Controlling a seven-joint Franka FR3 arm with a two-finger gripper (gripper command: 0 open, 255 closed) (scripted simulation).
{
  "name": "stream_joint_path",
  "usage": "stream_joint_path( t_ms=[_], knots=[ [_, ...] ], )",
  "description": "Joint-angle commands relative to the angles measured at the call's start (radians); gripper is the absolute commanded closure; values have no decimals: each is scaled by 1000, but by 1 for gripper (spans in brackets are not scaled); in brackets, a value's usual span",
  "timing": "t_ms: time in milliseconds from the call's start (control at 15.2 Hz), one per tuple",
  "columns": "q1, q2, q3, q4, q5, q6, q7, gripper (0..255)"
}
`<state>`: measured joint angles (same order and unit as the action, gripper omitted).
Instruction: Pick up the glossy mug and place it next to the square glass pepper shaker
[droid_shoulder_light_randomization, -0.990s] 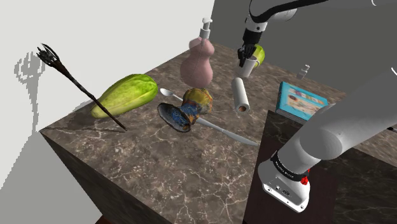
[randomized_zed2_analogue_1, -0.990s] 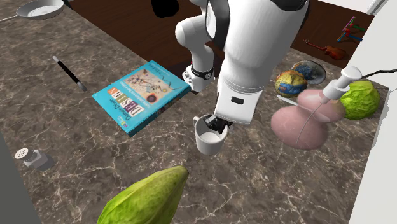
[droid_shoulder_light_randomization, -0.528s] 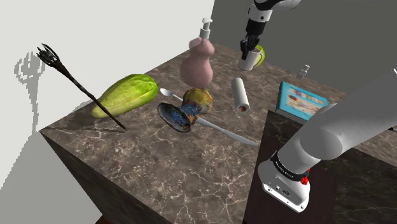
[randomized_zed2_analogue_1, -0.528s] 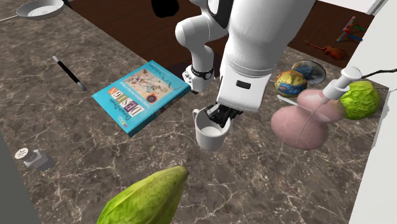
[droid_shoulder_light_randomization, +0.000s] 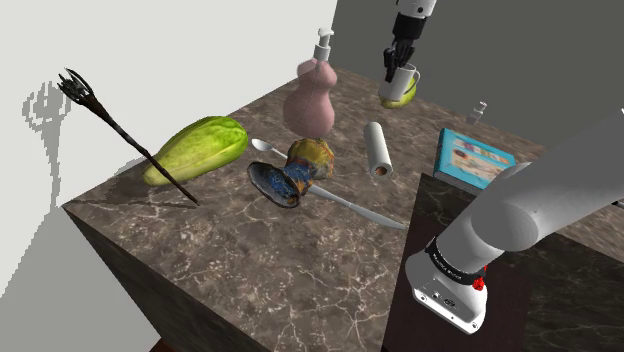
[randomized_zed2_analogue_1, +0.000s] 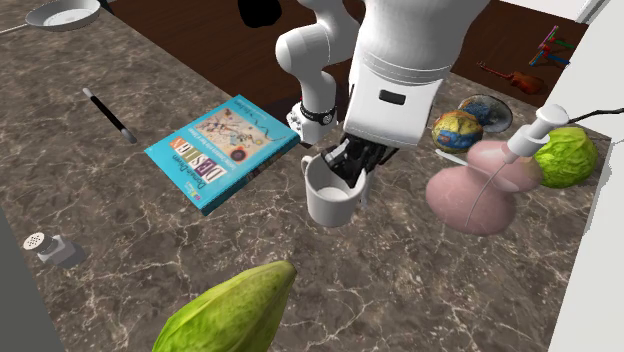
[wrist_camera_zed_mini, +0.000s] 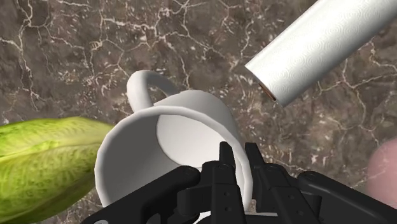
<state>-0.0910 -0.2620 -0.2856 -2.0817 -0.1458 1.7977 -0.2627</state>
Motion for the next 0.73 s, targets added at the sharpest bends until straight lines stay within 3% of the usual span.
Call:
stream_joint_path(
  t_ms=[0,528,660],
  knots=[
    [1,0,2,31,2,-31,-2,255],
    [4,4,7,140,6,-135,-10,255],
    [-15,-19,-20,120,-8,-133,-51,255]
  ],
)
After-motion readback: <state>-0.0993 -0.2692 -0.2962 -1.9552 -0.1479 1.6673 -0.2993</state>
